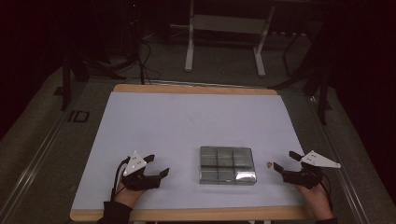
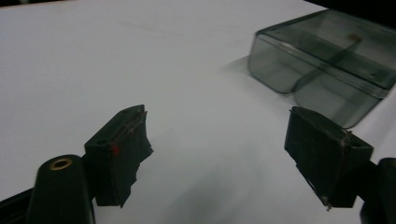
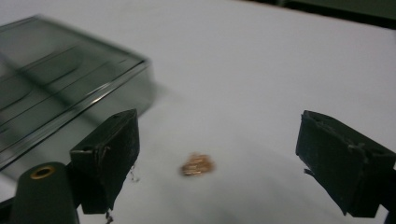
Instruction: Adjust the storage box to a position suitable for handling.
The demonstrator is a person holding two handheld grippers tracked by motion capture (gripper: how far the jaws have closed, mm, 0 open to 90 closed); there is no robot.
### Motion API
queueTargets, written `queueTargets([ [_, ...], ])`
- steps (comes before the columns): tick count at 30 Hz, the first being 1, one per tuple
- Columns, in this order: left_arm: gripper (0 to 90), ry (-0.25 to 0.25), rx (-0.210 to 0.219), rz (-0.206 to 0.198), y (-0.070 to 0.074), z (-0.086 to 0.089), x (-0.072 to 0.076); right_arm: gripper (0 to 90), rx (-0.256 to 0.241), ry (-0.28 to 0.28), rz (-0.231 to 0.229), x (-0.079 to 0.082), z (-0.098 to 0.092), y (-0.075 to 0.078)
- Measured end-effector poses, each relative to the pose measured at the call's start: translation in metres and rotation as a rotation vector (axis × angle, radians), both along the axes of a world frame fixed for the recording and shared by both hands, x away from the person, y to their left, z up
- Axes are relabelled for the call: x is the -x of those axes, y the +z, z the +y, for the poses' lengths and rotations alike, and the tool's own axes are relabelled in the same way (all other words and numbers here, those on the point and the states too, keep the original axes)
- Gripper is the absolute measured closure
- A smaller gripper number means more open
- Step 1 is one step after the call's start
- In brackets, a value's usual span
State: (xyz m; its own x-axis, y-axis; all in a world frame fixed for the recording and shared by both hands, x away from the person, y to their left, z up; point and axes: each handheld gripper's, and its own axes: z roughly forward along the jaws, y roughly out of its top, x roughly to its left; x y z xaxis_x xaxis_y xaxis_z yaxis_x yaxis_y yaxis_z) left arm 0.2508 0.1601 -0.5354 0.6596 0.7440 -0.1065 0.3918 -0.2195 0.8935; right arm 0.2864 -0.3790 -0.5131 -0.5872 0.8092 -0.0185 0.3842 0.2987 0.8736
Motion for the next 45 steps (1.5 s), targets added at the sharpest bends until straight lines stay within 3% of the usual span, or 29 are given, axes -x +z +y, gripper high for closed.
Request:
queueTargets([
  [5, 36.3, -0.079, -0.026, 0.014, -0.001, -0.014, 0.000, 28.3, 0.052, 0.117, 0.021, 0.001, 0.016, -0.010],
  [7, 42.8, -0.110, -0.033, 0.020, -0.002, -0.020, 0.000, 34.8, 0.088, 0.141, 0.018, 0.002, 0.022, -0.013],
  [12, 53.7, -0.168, -0.043, 0.046, -0.003, -0.034, -0.003, 55.9, 0.122, 0.209, 0.026, 0.002, 0.030, -0.017],
  [13, 54.5, -0.168, -0.043, 0.046, -0.003, -0.034, -0.003, 55.9, 0.122, 0.209, 0.026, 0.002, 0.030, -0.017],
  [14, 60.5, -0.194, -0.042, 0.060, -0.004, -0.038, -0.005, 65.9, 0.151, 0.238, 0.019, 0.003, 0.035, -0.017],
  [16, 62.5, -0.218, -0.064, 0.063, -0.005, -0.044, -0.007, 69.0, 0.151, 0.252, 0.023, 0.003, 0.036, -0.018],
  [17, 68.8, -0.250, -0.089, 0.067, -0.006, -0.051, -0.009, 74.8, 0.155, 0.271, 0.018, 0.003, 0.040, -0.018],
  [22, 77.7, -0.293, -0.120, 0.060, -0.006, -0.064, -0.011, 85.9, 0.158, 0.309, 0.008, 0.004, 0.044, -0.017],
  [23, 82.9, -0.306, -0.129, 0.061, -0.006, -0.067, -0.012, 89.8, 0.171, 0.316, 0.000, 0.004, 0.045, -0.017],
  [27, 89.8, -0.332, -0.154, 0.050, -0.006, -0.077, -0.016, 90.0, 0.183, 0.332, 0.002, 0.004, 0.049, -0.018],
  [38, 90.0, -0.389, -0.130, 0.044, -0.003, -0.090, -0.019, 90.0, 0.169, 0.364, 0.013, 0.004, 0.053, -0.019],
  [45, 90.0, -0.392, -0.134, 0.039, -0.001, -0.091, -0.018, 90.0, 0.169, 0.368, 0.013, 0.005, 0.054, -0.019],
])
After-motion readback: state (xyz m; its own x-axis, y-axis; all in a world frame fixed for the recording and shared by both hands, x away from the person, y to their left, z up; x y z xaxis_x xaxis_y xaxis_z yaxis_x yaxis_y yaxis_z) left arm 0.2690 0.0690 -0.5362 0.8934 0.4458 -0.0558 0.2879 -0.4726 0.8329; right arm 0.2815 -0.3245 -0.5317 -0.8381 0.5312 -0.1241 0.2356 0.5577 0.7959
